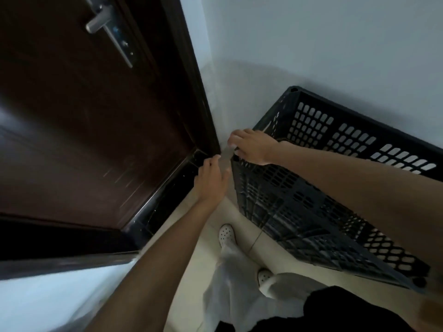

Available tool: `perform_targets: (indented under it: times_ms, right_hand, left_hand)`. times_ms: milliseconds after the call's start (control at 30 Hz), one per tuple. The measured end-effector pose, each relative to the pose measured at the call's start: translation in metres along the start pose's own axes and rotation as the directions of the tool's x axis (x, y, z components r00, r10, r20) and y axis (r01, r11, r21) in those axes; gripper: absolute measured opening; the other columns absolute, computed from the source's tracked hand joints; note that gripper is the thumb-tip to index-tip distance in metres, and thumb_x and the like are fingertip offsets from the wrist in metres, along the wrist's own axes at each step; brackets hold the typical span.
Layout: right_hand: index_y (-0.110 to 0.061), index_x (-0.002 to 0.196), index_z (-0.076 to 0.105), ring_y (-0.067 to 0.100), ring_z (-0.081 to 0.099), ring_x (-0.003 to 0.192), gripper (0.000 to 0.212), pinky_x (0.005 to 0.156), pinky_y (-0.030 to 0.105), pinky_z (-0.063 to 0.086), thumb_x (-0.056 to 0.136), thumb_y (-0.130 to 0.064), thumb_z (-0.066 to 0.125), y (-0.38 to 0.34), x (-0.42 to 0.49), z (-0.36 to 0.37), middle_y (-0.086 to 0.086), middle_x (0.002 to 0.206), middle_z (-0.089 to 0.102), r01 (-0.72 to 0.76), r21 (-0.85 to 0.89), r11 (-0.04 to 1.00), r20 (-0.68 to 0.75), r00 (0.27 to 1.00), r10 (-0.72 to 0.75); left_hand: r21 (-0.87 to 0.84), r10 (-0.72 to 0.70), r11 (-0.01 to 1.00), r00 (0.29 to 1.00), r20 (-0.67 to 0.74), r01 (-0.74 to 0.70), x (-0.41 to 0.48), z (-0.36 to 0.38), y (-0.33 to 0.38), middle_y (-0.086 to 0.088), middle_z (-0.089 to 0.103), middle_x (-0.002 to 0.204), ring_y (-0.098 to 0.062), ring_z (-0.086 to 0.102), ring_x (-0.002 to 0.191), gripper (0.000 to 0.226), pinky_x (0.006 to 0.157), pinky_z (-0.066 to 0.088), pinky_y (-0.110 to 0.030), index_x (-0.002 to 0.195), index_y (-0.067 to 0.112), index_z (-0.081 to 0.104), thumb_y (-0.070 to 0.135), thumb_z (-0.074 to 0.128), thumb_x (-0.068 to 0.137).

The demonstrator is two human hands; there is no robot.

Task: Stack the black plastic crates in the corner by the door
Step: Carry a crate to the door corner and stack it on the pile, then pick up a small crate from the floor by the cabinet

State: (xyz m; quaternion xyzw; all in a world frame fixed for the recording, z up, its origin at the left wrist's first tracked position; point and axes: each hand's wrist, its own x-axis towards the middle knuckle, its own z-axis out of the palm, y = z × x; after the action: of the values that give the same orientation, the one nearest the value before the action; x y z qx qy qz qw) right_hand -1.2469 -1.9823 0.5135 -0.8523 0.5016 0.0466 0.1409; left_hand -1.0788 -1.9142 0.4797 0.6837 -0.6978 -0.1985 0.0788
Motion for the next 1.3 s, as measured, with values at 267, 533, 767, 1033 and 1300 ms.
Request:
perform_targets:
  times_ms: [267, 533, 767, 1033, 1300]
  right_hand:
    - [-0.018, 0.134, 0.042, 0.028, 0.048, 0.118, 0.035, 0.093, 0.040, 0.043, 0.103, -0.032, 0.034, -0.083, -0.017, 0.005, 0.008, 0.134, 0.048, 0.359, -0.120, 0.925, 0.263, 0.910, -0.319]
    - [-0.016, 0.114, 0.053, 0.023, 0.051, 0.086, 0.031, 0.075, 0.036, 0.039, 0.102, -0.036, 0.032, -0.222, -0.010, 0.025, 0.009, 0.112, 0.060, 0.610, -0.215, 0.763, 0.449, 0.755, -0.478]
    - [-0.020, 0.109, 0.054, 0.032, 0.059, 0.100, 0.024, 0.080, 0.041, 0.045, 0.095, -0.027, 0.036, -0.369, -0.066, 0.070, 0.010, 0.117, 0.061, 0.816, -0.211, 0.538, 0.546, 0.555, -0.627]
    - [-0.022, 0.108, 0.057, 0.026, 0.062, 0.092, 0.029, 0.074, 0.035, 0.043, 0.097, -0.034, 0.033, -0.511, -0.184, 0.137, 0.005, 0.106, 0.065, 0.954, -0.125, 0.272, 0.620, 0.289, -0.729]
    - [-0.015, 0.103, 0.056, 0.024, 0.060, 0.082, 0.028, 0.076, 0.035, 0.047, 0.100, -0.034, 0.036, -0.621, -0.318, 0.214, 0.004, 0.092, 0.062, 0.992, -0.081, 0.093, 0.724, 0.123, -0.678]
  left_hand:
    - [-0.040, -0.284, 0.958, 0.956, -0.065, 0.282, -0.117, 0.007, -0.059, -0.001, 0.042, 0.142, -0.025, 0.041, 0.129, 0.049, 0.092, 0.046, -0.039, 0.140, 0.022, 0.045, 0.021, 0.057, 0.092]
    - [-0.136, -0.621, 0.783, 0.752, -0.222, 0.606, -0.255, -0.015, -0.137, -0.001, 0.055, 0.134, -0.024, 0.051, 0.124, 0.035, 0.095, 0.048, -0.040, 0.128, 0.023, 0.056, 0.026, 0.058, 0.093]
    - [-0.256, -0.815, 0.576, 0.519, -0.258, 0.777, -0.397, -0.011, -0.170, -0.001, 0.059, 0.128, -0.024, 0.053, 0.120, 0.031, 0.091, 0.050, -0.040, 0.124, 0.023, 0.057, 0.025, 0.058, 0.093]
    - [-0.384, -0.943, 0.311, 0.232, -0.238, 0.870, -0.594, 0.017, -0.187, -0.006, 0.061, 0.121, -0.030, 0.056, 0.115, 0.033, 0.084, 0.050, -0.043, 0.120, 0.019, 0.059, 0.022, 0.058, 0.087]
    - [-0.436, -0.991, 0.104, 0.054, -0.126, 0.894, -0.775, 0.073, -0.192, -0.003, 0.060, 0.118, -0.027, 0.055, 0.112, 0.029, 0.082, 0.050, -0.041, 0.118, 0.021, 0.059, 0.022, 0.056, 0.089]
